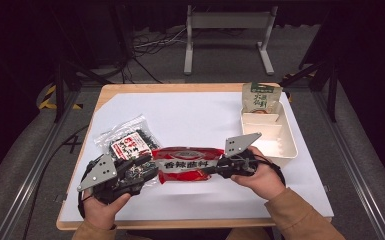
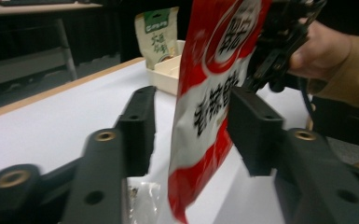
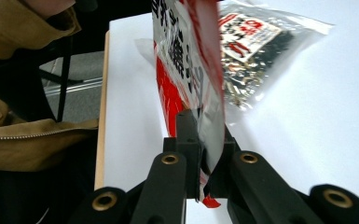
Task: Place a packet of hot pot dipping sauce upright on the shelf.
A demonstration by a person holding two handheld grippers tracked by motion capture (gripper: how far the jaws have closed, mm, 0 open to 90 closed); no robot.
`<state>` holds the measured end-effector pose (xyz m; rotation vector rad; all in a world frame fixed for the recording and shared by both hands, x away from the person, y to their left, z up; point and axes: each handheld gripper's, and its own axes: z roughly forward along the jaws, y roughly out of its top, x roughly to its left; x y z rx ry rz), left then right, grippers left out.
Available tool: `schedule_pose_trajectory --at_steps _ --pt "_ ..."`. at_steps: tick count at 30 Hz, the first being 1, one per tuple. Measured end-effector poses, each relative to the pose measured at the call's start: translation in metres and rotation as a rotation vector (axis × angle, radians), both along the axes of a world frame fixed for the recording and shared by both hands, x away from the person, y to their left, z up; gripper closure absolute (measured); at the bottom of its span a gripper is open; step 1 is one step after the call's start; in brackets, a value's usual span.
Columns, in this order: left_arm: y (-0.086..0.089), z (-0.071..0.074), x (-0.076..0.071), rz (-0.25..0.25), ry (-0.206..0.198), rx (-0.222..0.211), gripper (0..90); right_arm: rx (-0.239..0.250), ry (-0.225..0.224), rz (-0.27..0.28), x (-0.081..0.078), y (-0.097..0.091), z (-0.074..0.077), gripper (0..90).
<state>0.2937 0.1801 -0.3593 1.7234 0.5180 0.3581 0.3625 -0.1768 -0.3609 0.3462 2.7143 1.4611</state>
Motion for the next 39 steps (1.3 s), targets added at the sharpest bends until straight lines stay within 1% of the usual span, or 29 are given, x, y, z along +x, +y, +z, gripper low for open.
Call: schedule_pose_trajectory --at_steps 3,8,11,13,19,23,24,25,27,31,33,39 --pt "0.003 -0.002 0.001 0.009 0.003 0.007 48.5 -0.004 -0.003 -0.026 0.0 -0.009 0.006 86.5" --pt "0.004 -0.005 0.001 0.017 0.015 0.015 47.4 0.004 -0.014 -0.075 0.002 -0.026 0.019 86.5" --pt "0.004 -0.007 0.002 0.025 0.017 0.024 46.9 0.009 -0.022 -0.114 0.005 -0.038 0.028 86.5" --pt "0.005 -0.007 0.002 0.029 0.023 0.031 46.6 0.01 -0.025 -0.121 0.005 -0.04 0.03 86.5" --pt "0.007 -0.01 0.003 0.046 0.026 0.041 45.8 0.029 -0.047 -0.194 0.01 -0.061 0.048 86.5" --pt "0.008 -0.011 0.004 0.054 0.031 0.043 45.2 0.037 -0.046 -0.247 0.014 -0.075 0.058 86.5" --pt "0.008 -0.011 0.004 0.055 0.036 0.045 45.2 0.037 -0.046 -0.247 0.014 -0.075 0.058 86.5" --pt "0.009 -0.012 0.004 0.058 0.039 0.047 45.2 0.035 -0.053 -0.265 0.016 -0.081 0.062 86.5" --pt "0.009 -0.013 0.004 0.06 0.042 0.044 45.2 0.035 -0.056 -0.272 0.016 -0.083 0.064 86.5" --pt "0.01 -0.014 0.005 0.066 0.045 0.052 45.2 0.031 -0.071 -0.309 0.02 -0.096 0.072 86.5" --pt "0.01 -0.015 0.005 0.069 0.053 0.047 45.2 0.029 -0.079 -0.328 0.023 -0.103 0.075 86.5" --pt "0.012 -0.017 0.006 0.077 0.062 0.051 45.0 0.026 -0.098 -0.372 0.029 -0.12 0.082 86.5"
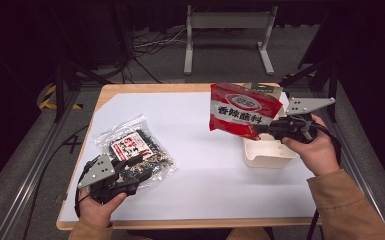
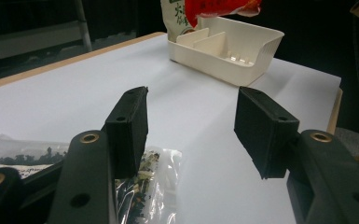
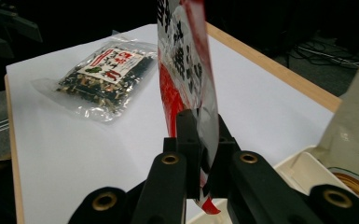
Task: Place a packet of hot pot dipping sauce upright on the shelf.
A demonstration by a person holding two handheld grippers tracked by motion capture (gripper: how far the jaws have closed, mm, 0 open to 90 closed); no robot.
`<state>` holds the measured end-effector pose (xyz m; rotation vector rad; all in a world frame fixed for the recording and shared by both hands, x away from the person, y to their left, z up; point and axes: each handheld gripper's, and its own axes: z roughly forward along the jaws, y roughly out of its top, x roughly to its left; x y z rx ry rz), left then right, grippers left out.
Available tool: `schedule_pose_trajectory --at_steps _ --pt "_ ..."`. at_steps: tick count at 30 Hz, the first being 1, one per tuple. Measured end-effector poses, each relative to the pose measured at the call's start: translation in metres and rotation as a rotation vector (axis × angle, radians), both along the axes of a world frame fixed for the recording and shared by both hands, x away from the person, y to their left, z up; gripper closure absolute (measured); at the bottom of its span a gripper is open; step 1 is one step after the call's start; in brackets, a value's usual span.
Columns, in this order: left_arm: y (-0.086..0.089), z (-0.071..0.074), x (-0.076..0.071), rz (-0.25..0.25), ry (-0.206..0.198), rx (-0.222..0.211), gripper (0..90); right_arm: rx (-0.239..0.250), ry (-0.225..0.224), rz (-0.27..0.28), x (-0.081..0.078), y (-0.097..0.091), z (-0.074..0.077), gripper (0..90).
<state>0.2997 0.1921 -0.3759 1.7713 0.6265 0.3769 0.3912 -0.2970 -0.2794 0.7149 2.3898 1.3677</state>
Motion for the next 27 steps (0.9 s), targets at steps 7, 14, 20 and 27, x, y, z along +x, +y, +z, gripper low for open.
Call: schedule_pose_trajectory --at_steps 7,14,20,27 --pt "0.002 -0.002 0.001 0.009 0.013 0.005 44.7 -0.002 -0.013 -0.039 0.009 -0.016 0.001 86.5" --pt "0.005 -0.005 0.003 0.026 0.037 0.001 44.1 0.0 -0.019 -0.08 0.019 -0.032 -0.002 86.6" --pt "0.008 -0.008 0.004 0.033 0.047 0.0 44.1 -0.012 -0.019 -0.117 0.029 -0.046 -0.005 86.6" --pt "0.008 -0.013 0.004 0.041 0.065 0.003 44.1 -0.028 -0.008 -0.151 0.039 -0.058 -0.011 86.6"
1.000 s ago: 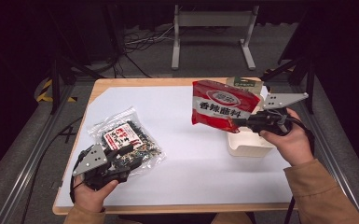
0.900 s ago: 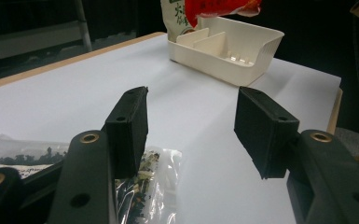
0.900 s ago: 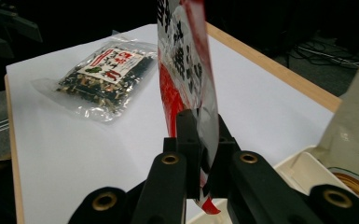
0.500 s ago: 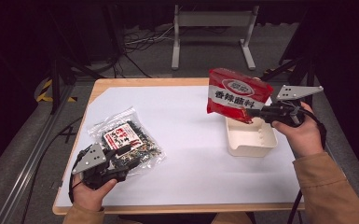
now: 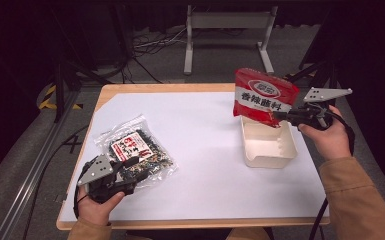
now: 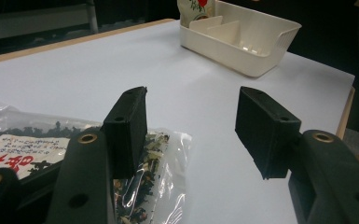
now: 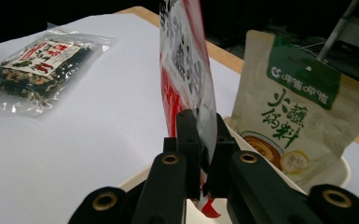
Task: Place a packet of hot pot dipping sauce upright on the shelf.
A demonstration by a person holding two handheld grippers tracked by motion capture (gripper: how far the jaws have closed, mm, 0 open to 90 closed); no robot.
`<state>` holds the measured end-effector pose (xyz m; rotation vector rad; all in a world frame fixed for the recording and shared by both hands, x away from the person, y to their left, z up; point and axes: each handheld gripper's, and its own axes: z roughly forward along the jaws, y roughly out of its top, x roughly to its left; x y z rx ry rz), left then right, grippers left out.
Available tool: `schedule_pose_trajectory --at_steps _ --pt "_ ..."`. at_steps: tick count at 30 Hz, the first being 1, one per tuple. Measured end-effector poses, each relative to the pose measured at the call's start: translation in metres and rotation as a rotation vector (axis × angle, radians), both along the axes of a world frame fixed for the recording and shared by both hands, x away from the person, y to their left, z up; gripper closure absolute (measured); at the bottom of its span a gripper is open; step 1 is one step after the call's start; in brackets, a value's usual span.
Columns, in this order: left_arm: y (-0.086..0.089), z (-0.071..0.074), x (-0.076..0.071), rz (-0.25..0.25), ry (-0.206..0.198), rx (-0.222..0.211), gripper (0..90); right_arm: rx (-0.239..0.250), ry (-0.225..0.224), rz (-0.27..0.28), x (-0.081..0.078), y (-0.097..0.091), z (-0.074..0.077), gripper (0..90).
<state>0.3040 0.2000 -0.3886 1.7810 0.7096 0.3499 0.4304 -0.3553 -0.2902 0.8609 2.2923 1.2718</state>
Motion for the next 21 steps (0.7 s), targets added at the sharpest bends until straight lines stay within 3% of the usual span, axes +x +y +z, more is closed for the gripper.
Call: schedule_pose_trajectory --at_steps 9,21 --pt "0.003 -0.001 -0.002 0.012 0.005 0.002 44.0 -0.016 0.033 -0.049 0.014 -0.018 -0.012 86.6" --pt "0.003 -0.001 -0.002 0.014 0.007 -0.001 44.0 -0.038 0.081 -0.05 0.028 -0.025 -0.025 86.7"
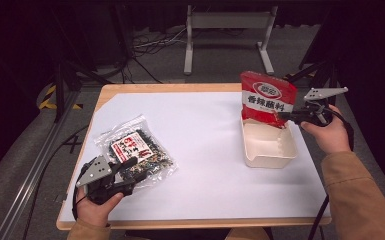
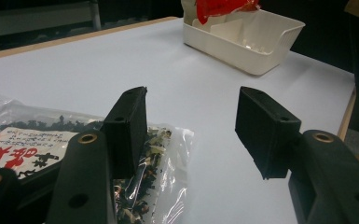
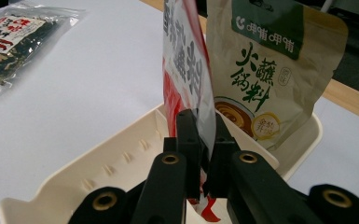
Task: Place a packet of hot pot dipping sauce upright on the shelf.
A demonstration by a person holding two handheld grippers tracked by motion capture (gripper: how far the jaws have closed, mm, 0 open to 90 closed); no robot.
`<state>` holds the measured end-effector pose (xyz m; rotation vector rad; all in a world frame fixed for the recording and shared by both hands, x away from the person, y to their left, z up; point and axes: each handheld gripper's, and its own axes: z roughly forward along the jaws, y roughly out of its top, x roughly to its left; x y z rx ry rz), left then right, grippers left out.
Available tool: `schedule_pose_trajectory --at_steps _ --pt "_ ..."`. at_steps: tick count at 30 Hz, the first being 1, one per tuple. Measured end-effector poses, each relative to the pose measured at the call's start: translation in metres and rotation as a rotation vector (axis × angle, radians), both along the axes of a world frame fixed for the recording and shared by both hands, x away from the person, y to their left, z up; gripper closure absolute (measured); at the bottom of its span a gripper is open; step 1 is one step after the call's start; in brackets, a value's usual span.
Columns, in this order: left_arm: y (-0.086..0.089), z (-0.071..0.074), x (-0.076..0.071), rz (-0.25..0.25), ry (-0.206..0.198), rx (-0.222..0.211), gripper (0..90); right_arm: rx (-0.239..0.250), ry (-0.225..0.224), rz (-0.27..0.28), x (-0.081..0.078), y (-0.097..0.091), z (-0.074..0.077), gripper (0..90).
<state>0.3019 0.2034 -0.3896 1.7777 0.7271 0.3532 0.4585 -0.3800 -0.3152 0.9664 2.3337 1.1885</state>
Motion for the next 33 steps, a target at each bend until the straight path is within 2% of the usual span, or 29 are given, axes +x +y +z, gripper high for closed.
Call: schedule_pose_trajectory --at_steps 12,17,22,27,32,33 --pt "0.0 0.0 0.0 0.0 0.001 0.002 44.0 -0.035 -0.004 -0.015 0.016 -0.002 -0.012 86.7" --pt "0.0 0.0 0.0 0.002 0.001 0.001 43.9 -0.047 -0.027 -0.031 0.021 0.002 -0.019 86.6" --pt "0.0 0.0 0.0 0.002 0.001 0.0 44.0 -0.03 -0.049 -0.06 0.024 -0.001 -0.026 86.2" --pt "0.0 0.0 0.0 0.001 0.0 0.003 44.0 -0.057 -0.073 -0.066 0.027 0.001 -0.031 85.5" --pt "0.0 0.0 0.0 0.001 -0.002 0.003 43.9 -0.064 -0.064 -0.075 0.028 0.002 -0.037 85.0" --pt "0.0 0.0 0.0 0.001 -0.002 0.003 43.9 -0.075 -0.045 -0.084 0.029 0.001 -0.042 84.8"
